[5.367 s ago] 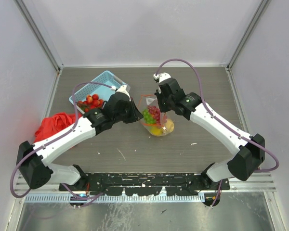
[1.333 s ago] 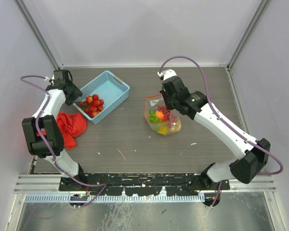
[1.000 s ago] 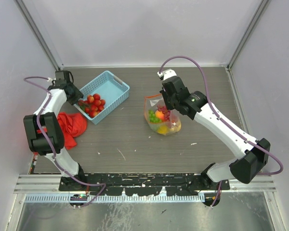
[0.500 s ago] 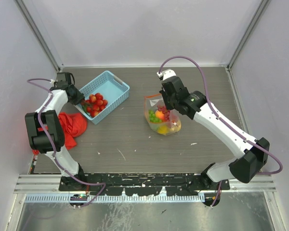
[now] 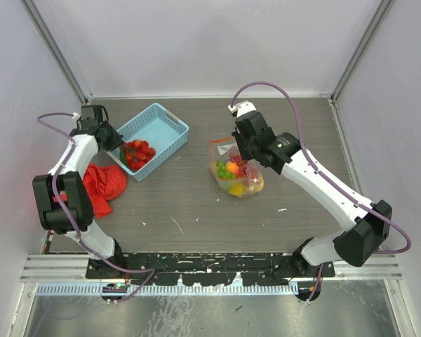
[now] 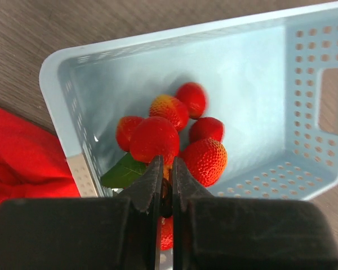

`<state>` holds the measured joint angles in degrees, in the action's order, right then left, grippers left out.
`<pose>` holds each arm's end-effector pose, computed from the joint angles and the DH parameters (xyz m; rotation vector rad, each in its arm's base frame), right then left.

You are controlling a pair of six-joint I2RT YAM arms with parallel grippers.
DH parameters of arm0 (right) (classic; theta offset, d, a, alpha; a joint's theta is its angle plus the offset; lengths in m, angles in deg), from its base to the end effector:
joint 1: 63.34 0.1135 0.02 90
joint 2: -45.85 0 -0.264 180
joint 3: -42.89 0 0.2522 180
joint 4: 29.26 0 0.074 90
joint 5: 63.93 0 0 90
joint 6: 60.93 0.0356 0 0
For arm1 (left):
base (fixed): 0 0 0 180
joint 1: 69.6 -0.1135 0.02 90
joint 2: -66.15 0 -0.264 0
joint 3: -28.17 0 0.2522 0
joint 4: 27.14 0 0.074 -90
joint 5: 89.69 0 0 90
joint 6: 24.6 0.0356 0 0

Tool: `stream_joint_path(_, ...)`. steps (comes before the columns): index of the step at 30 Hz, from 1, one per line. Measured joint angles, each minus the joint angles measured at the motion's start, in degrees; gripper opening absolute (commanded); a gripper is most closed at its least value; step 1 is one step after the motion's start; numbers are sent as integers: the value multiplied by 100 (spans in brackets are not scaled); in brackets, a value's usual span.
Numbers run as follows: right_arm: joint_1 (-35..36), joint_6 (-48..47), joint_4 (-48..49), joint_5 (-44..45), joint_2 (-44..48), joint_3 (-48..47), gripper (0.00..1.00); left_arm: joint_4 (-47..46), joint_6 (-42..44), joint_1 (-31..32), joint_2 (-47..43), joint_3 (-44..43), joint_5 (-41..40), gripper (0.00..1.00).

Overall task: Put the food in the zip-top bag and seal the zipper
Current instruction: Pick up the fake fruit from the bin.

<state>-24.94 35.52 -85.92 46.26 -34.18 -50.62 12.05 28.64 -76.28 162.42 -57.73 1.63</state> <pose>0.2411 0.1754 0.3588 -0.4548 2.2222 0.0013 0.3656 0.0420 0.2471 -0.8981 2.2827 -0.2617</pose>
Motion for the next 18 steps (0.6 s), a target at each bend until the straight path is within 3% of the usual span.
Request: stream_joint_path(18, 0, 157, 107, -146, 0, 0, 1, 1012, 555, 1027, -1906, -686, -461, 0)
